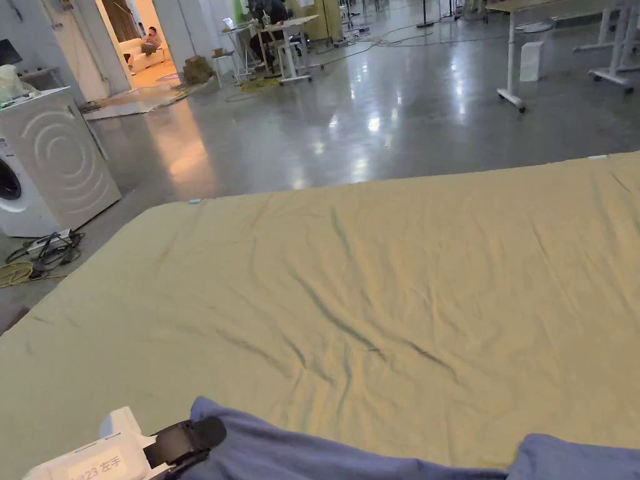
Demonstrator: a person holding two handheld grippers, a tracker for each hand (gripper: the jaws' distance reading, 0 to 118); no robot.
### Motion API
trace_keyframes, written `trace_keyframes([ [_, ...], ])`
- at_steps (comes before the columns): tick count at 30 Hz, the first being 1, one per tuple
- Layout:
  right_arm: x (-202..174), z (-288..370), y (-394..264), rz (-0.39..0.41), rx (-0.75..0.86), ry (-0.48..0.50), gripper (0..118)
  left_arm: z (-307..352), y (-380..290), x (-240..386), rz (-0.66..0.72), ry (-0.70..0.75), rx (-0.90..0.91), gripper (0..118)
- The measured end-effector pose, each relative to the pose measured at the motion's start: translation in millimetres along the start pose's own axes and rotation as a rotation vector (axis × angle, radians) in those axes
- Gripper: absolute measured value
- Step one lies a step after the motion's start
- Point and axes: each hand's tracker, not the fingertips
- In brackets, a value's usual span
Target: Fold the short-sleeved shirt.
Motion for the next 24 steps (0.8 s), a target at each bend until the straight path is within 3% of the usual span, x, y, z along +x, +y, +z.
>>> trace_keyframes([
  [3, -1, 3, -3, -0.015, 0.001, 0.001, 0, -29, -14, 39, -0.066, -0.172, -0.082, 10],
  [7, -1, 13, -7, 0.007, -0.001, -0.019, 0, -88, -67, 96, -0.166, -0.209, -0.191, 10],
  [11, 4, 31, -8, 0.027, -0.003, -0.055, 0, -145, -124, 125, -0.246, -0.182, -0.314, 10],
  [15, 20, 48, -14, -0.013, 0.005, -0.093, 0, -176, -171, 139, -0.307, -0.064, -0.392, 13],
  [17, 31, 50, -20, -0.035, -0.003, -0.1, 0, -183, -177, 135, -0.276, -0.024, -0.399, 45],
  [19, 38, 51, -25, -0.064, -0.011, -0.109, 0, -180, -177, 139, -0.235, -0.101, -0.416, 90],
  [20, 41, 51, -27, -0.078, -0.012, -0.107, 0, -174, -174, 141, -0.235, -0.152, -0.407, 103],
  [24, 47, 50, -32, -0.128, 0.001, -0.11, 0, -140, -150, 145, -0.195, -0.285, -0.284, 108],
])
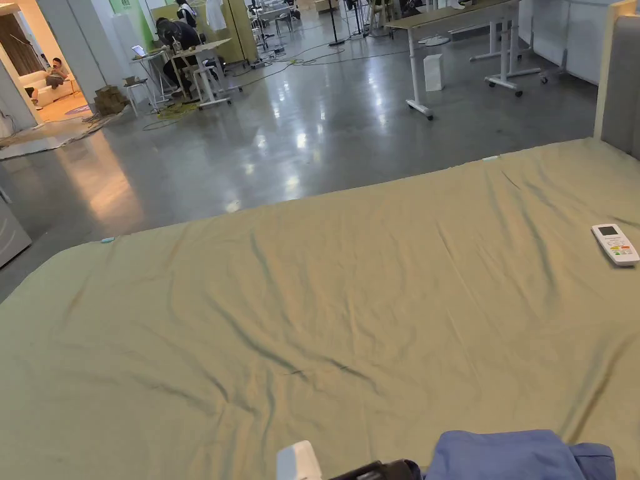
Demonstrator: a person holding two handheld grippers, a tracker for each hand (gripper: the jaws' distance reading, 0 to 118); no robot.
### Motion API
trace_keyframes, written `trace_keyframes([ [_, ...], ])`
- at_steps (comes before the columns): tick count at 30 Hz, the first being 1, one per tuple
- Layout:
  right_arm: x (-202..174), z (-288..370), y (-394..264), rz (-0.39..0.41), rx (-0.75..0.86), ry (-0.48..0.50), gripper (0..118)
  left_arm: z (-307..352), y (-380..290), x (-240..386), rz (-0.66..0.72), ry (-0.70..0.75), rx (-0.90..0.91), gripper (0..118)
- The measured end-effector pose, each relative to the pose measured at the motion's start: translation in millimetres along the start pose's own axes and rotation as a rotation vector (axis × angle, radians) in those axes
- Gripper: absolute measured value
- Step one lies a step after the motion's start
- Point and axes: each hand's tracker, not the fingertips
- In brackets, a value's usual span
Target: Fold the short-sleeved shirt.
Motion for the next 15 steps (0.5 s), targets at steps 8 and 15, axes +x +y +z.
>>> trace_keyframes([
  [8, 0, 0, -2, -0.002, -0.005, 0.017, 0, -7, -17, -60, 0.382, -0.028, 0.001, 7],
  [15, -3, 5, -4, 0.022, -0.023, -0.011, 0, -81, -64, -54, 0.182, 0.015, -0.214, 3],
])
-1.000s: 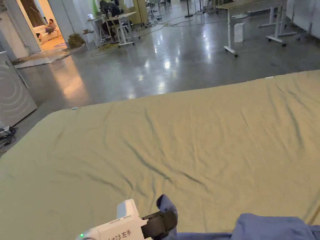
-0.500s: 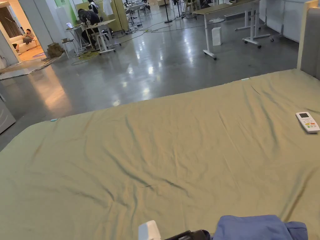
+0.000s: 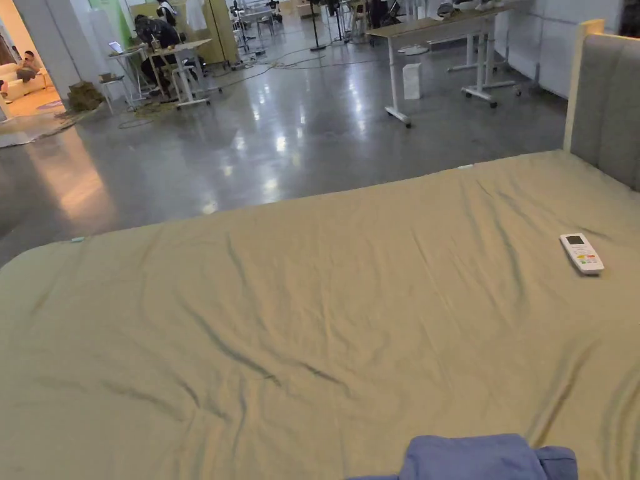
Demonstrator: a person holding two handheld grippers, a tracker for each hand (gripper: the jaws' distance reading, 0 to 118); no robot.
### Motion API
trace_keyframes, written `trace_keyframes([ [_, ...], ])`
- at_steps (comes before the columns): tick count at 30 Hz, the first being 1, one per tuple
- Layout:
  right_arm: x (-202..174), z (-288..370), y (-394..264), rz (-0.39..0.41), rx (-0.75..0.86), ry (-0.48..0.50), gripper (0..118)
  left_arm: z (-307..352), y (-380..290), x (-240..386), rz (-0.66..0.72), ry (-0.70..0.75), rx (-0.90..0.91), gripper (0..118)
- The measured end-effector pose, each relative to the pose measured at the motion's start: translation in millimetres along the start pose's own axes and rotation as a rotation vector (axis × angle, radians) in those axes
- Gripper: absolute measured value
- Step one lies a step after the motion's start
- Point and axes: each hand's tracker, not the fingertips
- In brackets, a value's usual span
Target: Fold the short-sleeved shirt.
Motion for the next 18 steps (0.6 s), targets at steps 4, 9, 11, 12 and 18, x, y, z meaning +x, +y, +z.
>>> trace_keyframes([
  [4, -2, -2, -2, -0.011, -0.008, 0.004, 0, 13, -4, 23, -0.059, 0.028, 0.048, 2],
  [9, -8, -4, 3, 0.036, -0.015, 0.012, 0, 68, 18, 40, -0.229, 0.006, 0.158, 24],
  [11, -6, -6, 5, 0.004, -0.014, 0.04, 0, 94, 31, 30, -0.185, -0.008, 0.164, 75],
  [12, -6, -7, 5, -0.015, -0.007, 0.05, 0, 110, 38, 18, -0.156, 0.004, 0.187, 93],
  [18, -11, -9, 4, -0.005, -0.018, 0.052, 0, 171, 49, -49, 0.045, 0.068, 0.303, 106],
])
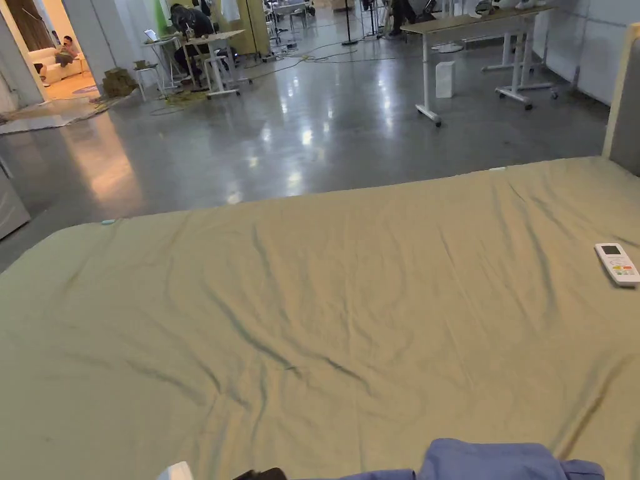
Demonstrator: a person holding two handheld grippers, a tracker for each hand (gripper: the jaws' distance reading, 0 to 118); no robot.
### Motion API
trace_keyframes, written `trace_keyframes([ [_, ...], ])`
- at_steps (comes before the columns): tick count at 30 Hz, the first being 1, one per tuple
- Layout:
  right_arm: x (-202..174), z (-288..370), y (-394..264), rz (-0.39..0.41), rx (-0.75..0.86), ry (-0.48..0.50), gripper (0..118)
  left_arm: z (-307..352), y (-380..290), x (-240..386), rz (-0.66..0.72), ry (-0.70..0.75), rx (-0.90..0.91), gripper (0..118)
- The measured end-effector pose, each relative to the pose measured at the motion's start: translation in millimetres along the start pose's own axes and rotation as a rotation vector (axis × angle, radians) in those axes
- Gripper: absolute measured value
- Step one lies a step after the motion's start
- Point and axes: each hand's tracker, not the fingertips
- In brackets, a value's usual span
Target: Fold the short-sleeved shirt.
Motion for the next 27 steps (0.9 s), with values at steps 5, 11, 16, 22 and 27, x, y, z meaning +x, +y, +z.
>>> trace_keyframes([
  [5, -7, 5, 4, 0.041, -0.004, 0.001, 0, -6, -2, -59, 0.25, -0.058, 0.016, 101],
  [11, -13, 6, 9, 0.043, 0.008, 0.015, 0, -28, -27, -7, 0.325, -0.207, -0.058, 84],
  [16, -25, 8, 10, 0.122, -0.005, 0.012, 0, -37, -24, 10, 0.284, -0.039, -0.125, 12],
  [22, -29, 10, 8, 0.164, -0.004, 0.049, 0, -26, -6, -23, 0.339, -0.117, -0.085, 12],
  [27, -38, 7, 13, 0.18, 0.028, 0.105, 0, 25, 18, -21, 0.3, -0.062, 0.009, 12],
])
